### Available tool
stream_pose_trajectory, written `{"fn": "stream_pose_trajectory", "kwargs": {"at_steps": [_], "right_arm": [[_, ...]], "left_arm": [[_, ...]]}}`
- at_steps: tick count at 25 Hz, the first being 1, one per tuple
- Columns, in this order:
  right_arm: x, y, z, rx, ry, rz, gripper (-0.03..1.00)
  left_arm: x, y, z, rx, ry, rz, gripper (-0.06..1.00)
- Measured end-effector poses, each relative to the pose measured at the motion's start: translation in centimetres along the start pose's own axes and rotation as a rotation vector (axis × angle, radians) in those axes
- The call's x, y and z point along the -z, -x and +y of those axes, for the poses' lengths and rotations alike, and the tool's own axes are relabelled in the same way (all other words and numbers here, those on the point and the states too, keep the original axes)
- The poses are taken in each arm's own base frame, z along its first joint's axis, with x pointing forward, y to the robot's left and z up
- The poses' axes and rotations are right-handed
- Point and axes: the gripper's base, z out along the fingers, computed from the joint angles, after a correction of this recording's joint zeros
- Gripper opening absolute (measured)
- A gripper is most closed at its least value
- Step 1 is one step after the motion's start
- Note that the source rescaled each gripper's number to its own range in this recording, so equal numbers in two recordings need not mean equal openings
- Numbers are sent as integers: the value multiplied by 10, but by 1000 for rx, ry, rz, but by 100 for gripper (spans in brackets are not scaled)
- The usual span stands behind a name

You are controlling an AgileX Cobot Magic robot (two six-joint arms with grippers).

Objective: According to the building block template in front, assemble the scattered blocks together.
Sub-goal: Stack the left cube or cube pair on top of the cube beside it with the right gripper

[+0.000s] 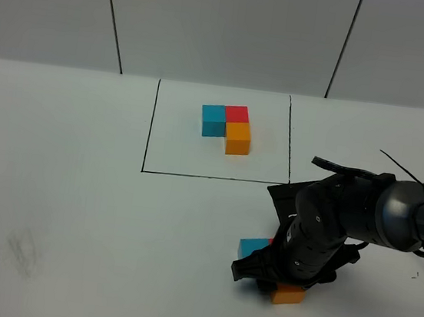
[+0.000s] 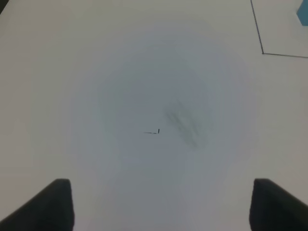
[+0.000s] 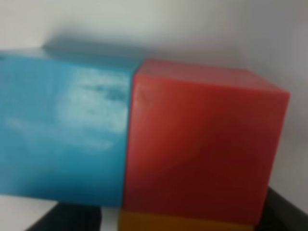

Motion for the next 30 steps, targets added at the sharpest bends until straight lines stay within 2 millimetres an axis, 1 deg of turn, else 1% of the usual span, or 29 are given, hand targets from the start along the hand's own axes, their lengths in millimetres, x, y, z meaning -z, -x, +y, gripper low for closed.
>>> {"fn": "stream_pose_trajectory", "kwargs": {"at_steps": [2,4,5,18,24,30], "right_arm": [[0,0,0,2,-1,0,14],[0,0,0,2,-1,0,3],[0,0,0,2,-1,0,0],[0,0,0,-6,5,-2,0],[0,5,5,-60,61,-54,0],[0,6,6,-66,69,-68,0]], "left_arm": [[0,0,0,0,0,0,65],[0,0,0,0,0,0,65],[0,0,0,0,0,0,65],[0,0,0,0,0,0,65],[0,0,0,0,0,0,65],[0,0,0,0,0,0,65]]}}
